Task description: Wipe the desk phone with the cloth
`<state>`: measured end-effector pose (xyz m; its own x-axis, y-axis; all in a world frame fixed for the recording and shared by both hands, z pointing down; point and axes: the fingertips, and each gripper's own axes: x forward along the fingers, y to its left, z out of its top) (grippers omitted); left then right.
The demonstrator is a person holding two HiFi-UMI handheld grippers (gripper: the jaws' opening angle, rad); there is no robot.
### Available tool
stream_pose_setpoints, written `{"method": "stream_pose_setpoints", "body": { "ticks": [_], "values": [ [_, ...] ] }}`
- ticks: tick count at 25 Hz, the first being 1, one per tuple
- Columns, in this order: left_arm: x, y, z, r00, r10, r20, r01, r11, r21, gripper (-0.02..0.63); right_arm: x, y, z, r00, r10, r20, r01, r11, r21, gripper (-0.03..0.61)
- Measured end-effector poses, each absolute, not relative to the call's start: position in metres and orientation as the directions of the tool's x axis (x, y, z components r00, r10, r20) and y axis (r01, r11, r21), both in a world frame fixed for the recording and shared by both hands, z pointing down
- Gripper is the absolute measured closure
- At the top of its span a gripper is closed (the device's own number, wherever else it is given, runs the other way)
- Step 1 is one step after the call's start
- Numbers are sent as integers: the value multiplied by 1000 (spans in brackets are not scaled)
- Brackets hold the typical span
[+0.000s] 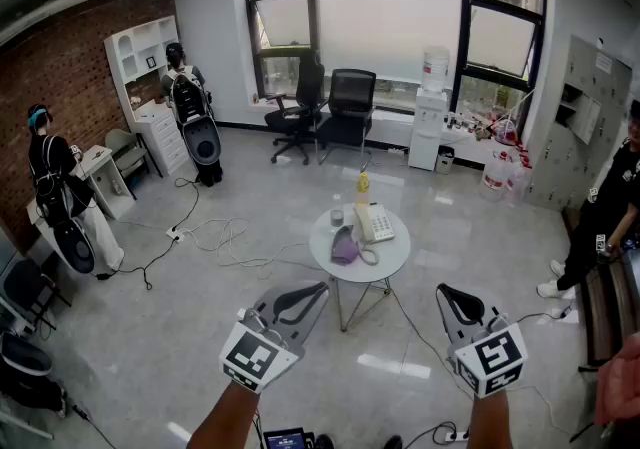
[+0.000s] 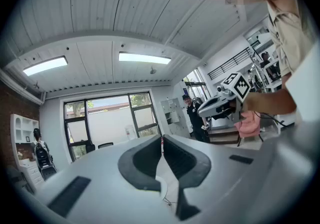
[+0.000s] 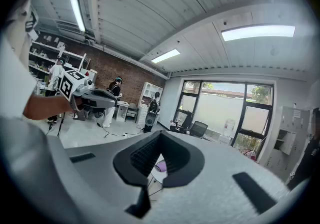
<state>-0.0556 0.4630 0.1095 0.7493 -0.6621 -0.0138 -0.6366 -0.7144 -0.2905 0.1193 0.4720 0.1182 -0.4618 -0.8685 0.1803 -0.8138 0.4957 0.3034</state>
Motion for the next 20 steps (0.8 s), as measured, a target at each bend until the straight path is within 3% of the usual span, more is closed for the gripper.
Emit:
{"method": "stream_pose_setpoints", "body": {
  "ticks": [20],
  "values": [
    [-102,432,131,765,-642,-37,-629,-735,-254,600,76,447,126,-433,-883,181,-826,469,314,588]
  ]
}}
